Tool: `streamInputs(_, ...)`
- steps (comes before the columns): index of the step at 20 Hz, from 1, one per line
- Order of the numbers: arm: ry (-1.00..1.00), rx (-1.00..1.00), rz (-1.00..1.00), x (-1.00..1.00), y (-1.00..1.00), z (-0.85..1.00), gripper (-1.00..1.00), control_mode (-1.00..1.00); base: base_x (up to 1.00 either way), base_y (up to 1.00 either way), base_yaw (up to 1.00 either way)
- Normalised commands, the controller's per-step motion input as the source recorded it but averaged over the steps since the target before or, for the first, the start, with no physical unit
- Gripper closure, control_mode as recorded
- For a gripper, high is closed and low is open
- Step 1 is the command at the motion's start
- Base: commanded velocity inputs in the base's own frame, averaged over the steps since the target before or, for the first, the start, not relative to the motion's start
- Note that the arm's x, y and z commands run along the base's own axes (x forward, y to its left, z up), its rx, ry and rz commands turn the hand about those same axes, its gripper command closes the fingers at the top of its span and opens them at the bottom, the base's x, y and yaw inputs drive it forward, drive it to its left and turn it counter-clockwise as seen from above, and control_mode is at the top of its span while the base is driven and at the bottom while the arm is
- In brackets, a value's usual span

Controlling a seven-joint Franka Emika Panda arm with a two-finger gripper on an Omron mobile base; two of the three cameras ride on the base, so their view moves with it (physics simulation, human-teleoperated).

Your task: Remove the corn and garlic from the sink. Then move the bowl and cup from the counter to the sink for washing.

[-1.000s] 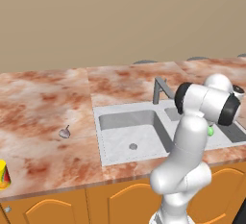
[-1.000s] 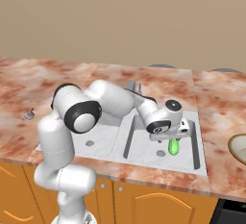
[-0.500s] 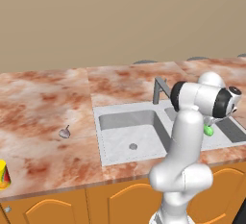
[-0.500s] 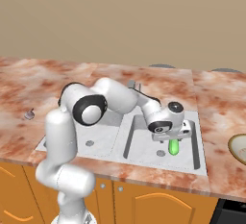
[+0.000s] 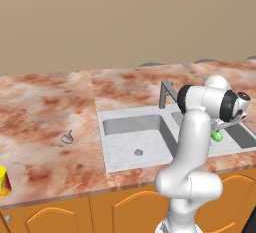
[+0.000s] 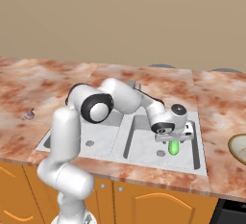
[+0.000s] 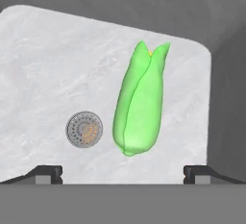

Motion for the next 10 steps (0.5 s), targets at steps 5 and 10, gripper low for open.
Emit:
streamInputs(5,0.0,0.04,-0.05,0.19,-0.04,-0.17,-1.0,-1.0,0.0,0.0,0.0)
streamInputs(10,0.0,0.03,-0.01,0.14,-0.06,-0.16,-1.0,-1.0,0.0,0.0,0.0)
